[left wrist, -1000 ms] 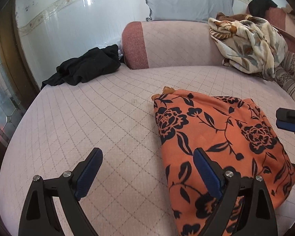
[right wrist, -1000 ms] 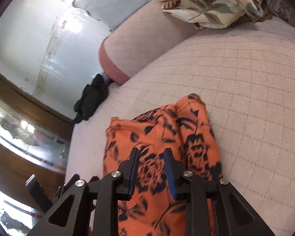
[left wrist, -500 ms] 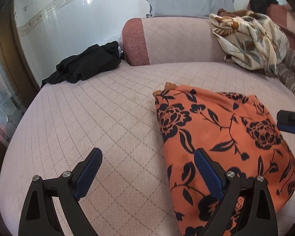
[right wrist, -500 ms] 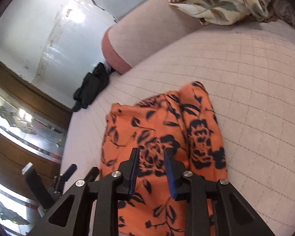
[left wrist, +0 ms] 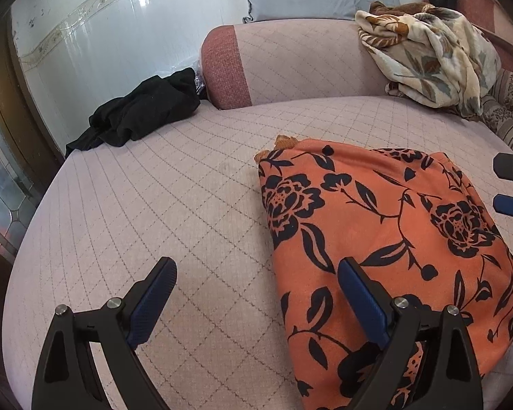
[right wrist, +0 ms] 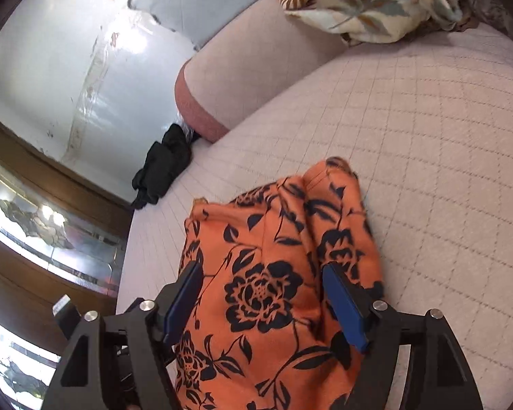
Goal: Fold small clothes
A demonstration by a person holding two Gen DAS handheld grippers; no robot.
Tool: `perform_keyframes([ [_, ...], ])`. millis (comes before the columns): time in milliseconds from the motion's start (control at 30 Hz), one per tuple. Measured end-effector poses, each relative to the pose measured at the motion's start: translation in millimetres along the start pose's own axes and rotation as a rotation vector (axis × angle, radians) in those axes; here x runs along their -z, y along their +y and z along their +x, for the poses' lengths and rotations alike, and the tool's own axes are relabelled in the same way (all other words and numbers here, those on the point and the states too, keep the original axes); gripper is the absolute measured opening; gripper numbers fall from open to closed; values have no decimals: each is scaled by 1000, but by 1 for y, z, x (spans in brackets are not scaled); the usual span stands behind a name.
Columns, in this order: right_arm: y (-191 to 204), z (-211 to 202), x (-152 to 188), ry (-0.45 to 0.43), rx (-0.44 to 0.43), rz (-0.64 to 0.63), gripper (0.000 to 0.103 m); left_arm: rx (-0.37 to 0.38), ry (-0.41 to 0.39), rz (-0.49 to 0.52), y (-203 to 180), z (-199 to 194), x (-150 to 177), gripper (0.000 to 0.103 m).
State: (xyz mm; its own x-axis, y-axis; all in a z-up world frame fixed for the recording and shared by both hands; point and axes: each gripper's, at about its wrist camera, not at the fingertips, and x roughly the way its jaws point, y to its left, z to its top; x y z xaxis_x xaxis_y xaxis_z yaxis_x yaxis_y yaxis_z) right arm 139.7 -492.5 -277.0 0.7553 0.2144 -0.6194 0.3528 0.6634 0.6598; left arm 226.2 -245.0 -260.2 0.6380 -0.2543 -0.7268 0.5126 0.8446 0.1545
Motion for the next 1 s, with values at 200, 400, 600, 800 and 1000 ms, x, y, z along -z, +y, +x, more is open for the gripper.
perform_keyframes([
  [200, -18, -6, -14, -19, 38, 36, 76, 2, 10, -20, 5, 5, -4, 95],
  [400, -33, -11, -20, -20, 64, 51, 76, -1, 5, -33, 8, 8, -8, 95],
  [600, -39, -8, -23, -4, 80, 46, 76, -3, 8, -23, 4, 11, -10, 95],
  [800, -45, -10, -24, -3, 85, 53, 76, -4, 17, -28, 3, 15, -9, 95],
  [1000, -48, -13, -24, -4, 80, 58, 76, -6, 15, -28, 2, 15, -9, 95],
])
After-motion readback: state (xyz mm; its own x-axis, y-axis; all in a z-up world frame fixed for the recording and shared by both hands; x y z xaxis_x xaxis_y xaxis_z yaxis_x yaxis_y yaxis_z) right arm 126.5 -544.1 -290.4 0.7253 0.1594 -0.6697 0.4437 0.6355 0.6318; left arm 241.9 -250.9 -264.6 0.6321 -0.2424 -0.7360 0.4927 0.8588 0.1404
